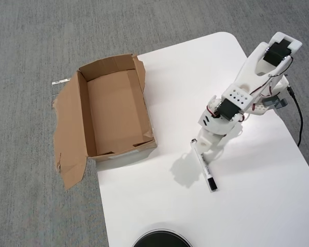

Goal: Grasp a pen and put it in the box.

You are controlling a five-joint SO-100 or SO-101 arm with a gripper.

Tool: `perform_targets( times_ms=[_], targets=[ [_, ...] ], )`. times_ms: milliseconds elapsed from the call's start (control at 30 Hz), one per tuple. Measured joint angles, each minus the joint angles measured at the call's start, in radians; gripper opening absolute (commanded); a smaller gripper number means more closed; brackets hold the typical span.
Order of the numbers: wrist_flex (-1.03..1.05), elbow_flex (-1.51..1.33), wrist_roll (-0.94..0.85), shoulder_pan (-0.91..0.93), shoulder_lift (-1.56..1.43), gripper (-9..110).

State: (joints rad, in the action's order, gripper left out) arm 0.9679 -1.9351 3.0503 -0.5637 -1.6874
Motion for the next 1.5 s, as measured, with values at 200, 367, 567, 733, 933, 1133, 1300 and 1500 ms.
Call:
perform_targets(
  times_ms=[200,367,567,733,933,1133,1300,1500],
  targets=[
    [0.000,-0.006,0.000,-0.009,0.000,20],
    [-0.003,-0.006,0.000,-0.005,0.074,20],
    [-0.003,-0.006,0.000,-0.021,0.114,20],
    [-0.003,-0.006,0.000,-0.012,0.115,20],
    [-0.008,0.031,0.000,-0.015,0.123,20],
    [-0.005,0.066,0.000,-0.014,0.124,20],
    [-0.005,0.072,0.000,-0.014,0.150,20],
    [-0.005,0.077,0.000,-0.014,0.193,20]
  ],
)
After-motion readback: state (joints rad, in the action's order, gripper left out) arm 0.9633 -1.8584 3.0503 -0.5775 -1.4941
